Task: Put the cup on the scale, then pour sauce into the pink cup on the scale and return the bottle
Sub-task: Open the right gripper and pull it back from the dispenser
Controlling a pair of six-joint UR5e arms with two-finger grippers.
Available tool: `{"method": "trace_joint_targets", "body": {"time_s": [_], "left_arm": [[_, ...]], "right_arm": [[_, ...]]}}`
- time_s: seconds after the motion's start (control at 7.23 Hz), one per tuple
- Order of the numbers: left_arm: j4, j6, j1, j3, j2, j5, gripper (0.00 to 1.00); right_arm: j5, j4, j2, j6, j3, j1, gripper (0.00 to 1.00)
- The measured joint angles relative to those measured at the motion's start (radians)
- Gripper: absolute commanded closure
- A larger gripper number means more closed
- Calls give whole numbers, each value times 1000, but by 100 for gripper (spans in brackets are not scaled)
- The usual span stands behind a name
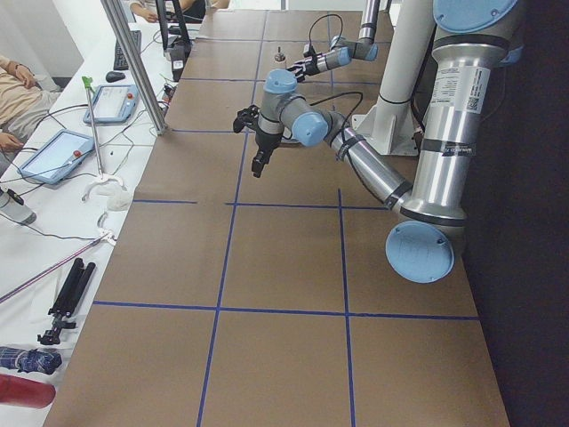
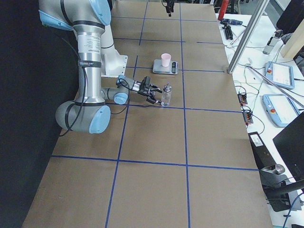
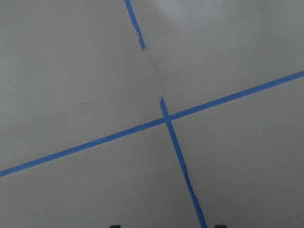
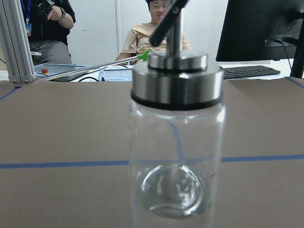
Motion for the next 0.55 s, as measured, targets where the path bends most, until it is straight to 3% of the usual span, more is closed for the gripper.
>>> {"method": "trace_joint_targets", "body": {"time_s": [0.28,0.55], "left_arm": [[0,0,0,3,0,0,27],[0,0,0,4,0,0,27]], "right_arm": [[24,23,-91,-1,68,-24,0],[105,196,-222,-30,98,-26,0]]}}
